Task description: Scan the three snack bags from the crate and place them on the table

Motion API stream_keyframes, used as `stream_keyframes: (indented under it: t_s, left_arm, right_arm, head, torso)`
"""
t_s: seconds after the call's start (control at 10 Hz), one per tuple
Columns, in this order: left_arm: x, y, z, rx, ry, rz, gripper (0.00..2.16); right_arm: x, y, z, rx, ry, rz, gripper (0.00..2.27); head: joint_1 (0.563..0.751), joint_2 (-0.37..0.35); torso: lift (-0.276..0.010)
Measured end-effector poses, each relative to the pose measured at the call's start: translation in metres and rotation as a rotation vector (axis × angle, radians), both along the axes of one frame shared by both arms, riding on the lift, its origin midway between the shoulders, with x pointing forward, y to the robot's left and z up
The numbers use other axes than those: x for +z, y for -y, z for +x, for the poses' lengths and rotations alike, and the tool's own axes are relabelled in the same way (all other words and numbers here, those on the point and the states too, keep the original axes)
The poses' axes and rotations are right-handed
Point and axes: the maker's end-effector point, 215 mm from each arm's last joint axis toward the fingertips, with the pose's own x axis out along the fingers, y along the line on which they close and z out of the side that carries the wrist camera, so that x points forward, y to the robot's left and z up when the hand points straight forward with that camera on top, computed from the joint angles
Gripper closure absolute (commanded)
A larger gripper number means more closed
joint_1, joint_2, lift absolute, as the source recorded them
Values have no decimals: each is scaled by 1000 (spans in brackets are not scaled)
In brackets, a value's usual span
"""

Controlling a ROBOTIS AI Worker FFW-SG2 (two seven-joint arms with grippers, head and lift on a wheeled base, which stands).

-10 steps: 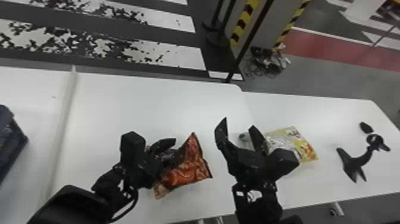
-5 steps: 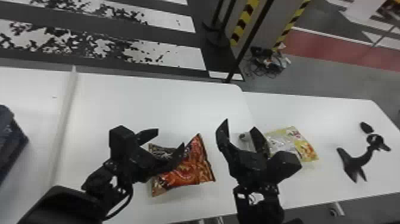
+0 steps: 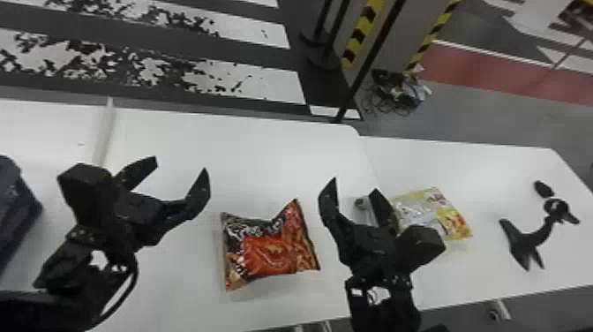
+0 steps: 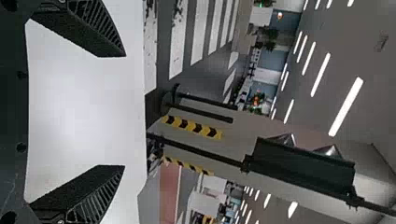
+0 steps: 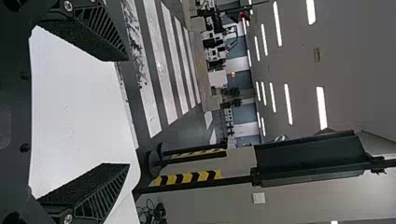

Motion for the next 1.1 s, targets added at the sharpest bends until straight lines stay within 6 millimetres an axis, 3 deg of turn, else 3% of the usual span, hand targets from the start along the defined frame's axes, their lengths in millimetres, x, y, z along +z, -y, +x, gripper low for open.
stream_keyframes:
  t_s: [0.3,0.5,0.8,1.1]
  left_arm:
    - [34,-94,-3,212,57,79,16]
    - [51,-138,-16,300,99,143,16]
    - [54,-176,-39,364,100,113,16]
    - [59,-187,-54,378,113,62,19]
  right_arm:
    - [-5,-4,-3,8,-12,-5,76]
    - [-11,-5,-7,13,-29,-10,76]
    - [-34,-25,-20,75,-113,-74,76]
    - [-49,-79,-43,226,-176,-249,90]
  head:
    - [695,-210]
    - [695,-166]
    - [695,-83]
    - [695,0]
  torso:
    - [-62]
    - [-62]
    - [-62]
    - [-62]
